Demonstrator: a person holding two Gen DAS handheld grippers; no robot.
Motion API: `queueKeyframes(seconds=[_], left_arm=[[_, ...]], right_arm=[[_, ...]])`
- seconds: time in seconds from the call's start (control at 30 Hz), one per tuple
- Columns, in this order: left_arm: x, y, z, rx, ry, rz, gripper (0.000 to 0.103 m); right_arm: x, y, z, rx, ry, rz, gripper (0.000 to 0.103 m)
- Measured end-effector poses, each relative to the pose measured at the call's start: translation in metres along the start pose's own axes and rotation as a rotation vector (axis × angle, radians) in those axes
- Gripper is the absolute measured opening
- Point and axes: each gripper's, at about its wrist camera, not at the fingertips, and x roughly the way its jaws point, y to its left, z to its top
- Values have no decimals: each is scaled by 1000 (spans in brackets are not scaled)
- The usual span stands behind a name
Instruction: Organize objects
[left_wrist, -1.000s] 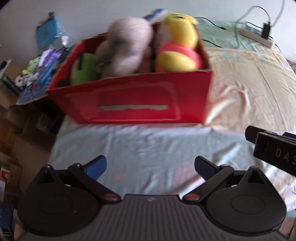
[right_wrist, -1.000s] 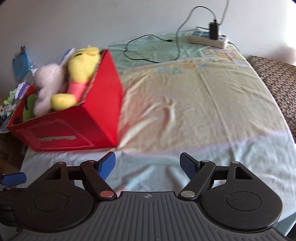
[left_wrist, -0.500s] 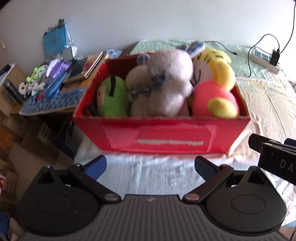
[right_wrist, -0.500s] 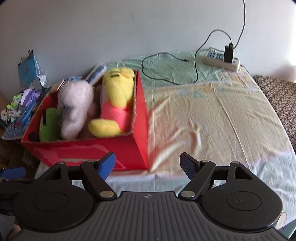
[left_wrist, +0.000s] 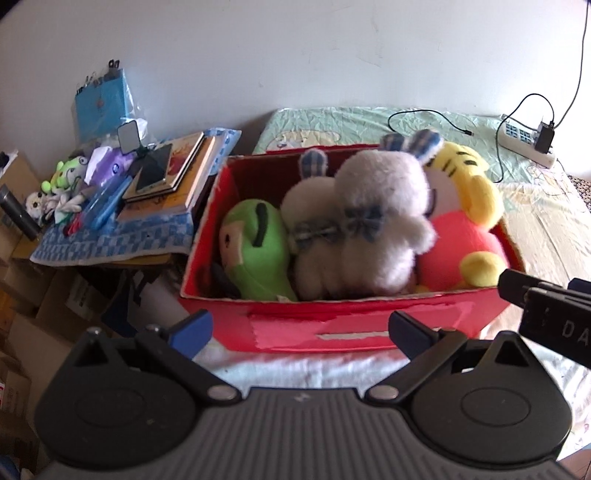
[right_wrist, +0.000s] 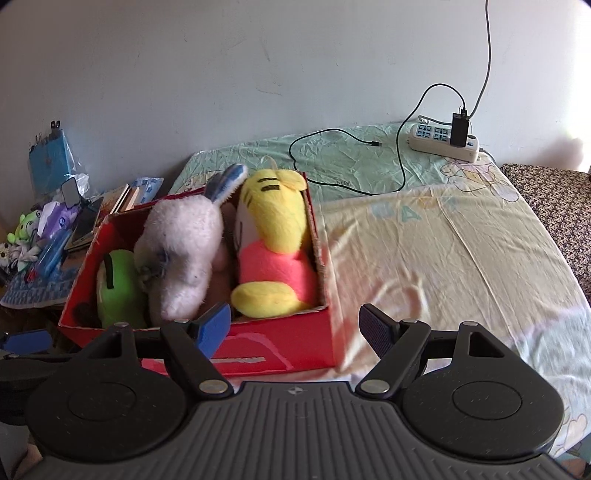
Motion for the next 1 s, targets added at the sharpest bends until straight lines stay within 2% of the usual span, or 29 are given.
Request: queueKeyframes(seconds=[0.17,0.43,0.93,1.0], left_arm=[[14,19,4,-22,32,-20,100],[26,29,4,2,50,-31,100],[32,35,21,13,46,19,100],[35,35,23,5,55,7,100]], right_arm=[[4,7,-3,33,-3,-12,78],[11,18,-8,60,11,-16,78],[22,24,10,44,-14,44,77],[23,22,11,38,-8,42,77]])
